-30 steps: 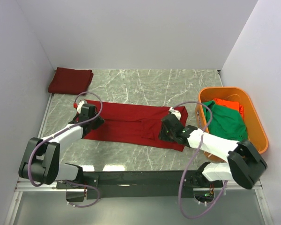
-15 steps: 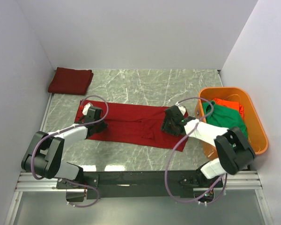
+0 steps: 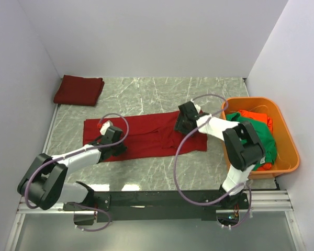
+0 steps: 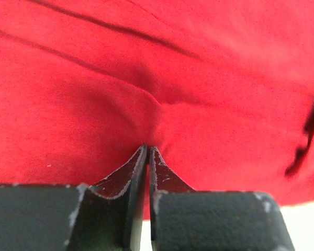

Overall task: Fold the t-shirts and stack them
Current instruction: Fold the tshirt

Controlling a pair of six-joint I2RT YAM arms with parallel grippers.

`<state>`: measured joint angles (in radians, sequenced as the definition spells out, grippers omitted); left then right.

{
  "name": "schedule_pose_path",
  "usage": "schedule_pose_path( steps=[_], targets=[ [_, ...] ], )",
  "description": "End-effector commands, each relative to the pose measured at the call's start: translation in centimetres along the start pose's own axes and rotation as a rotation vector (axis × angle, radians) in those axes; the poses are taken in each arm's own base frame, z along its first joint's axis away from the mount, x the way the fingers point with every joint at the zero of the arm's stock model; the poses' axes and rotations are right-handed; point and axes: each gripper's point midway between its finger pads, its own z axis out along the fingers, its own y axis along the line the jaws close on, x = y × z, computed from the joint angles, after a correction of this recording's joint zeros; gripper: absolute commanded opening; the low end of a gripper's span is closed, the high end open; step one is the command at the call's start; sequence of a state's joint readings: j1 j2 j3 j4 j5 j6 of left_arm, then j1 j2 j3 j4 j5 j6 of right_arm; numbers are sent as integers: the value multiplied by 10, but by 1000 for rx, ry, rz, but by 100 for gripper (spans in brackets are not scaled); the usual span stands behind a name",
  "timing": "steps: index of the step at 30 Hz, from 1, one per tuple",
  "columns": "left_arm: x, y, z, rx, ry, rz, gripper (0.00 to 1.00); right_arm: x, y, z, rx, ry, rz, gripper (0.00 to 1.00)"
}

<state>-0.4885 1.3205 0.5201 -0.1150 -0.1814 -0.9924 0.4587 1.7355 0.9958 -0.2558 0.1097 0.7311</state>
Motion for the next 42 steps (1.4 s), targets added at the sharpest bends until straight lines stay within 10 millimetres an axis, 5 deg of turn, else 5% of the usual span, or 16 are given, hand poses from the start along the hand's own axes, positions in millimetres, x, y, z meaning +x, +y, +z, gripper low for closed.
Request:
schedule_pose_path(
  steps=[1,8,12,18,19,23,25,31,32,38,42],
  targets=[
    [35,6,-11,-10,78,5,12,-16,1,13,50,6,-87,61],
    [91,-6,-28,49,174,7,11,-47,23,35,74,11,-261,60],
    [119,-29,-37,99,221,32,12,-65,45,51,45,9,-336,60],
    [150,-93,-37,201,273,88,12,-76,80,72,-17,43,-452,59],
    [149,-116,-40,241,273,87,11,-76,83,74,-15,50,-481,59],
    [157,-148,-35,281,292,122,12,-77,96,88,-28,74,-547,59],
    [154,-166,-36,315,282,131,13,-79,106,93,-58,82,-569,52],
    [130,-202,-47,431,260,120,18,-104,135,92,-128,18,-611,62],
    [111,-204,-50,457,236,101,22,-117,146,85,-148,-22,-610,65],
    [53,-189,-54,471,141,69,28,-156,163,38,-175,-158,-543,73],
    [15,-161,-47,405,68,82,31,-177,151,-10,-145,-230,-423,74]
  ],
)
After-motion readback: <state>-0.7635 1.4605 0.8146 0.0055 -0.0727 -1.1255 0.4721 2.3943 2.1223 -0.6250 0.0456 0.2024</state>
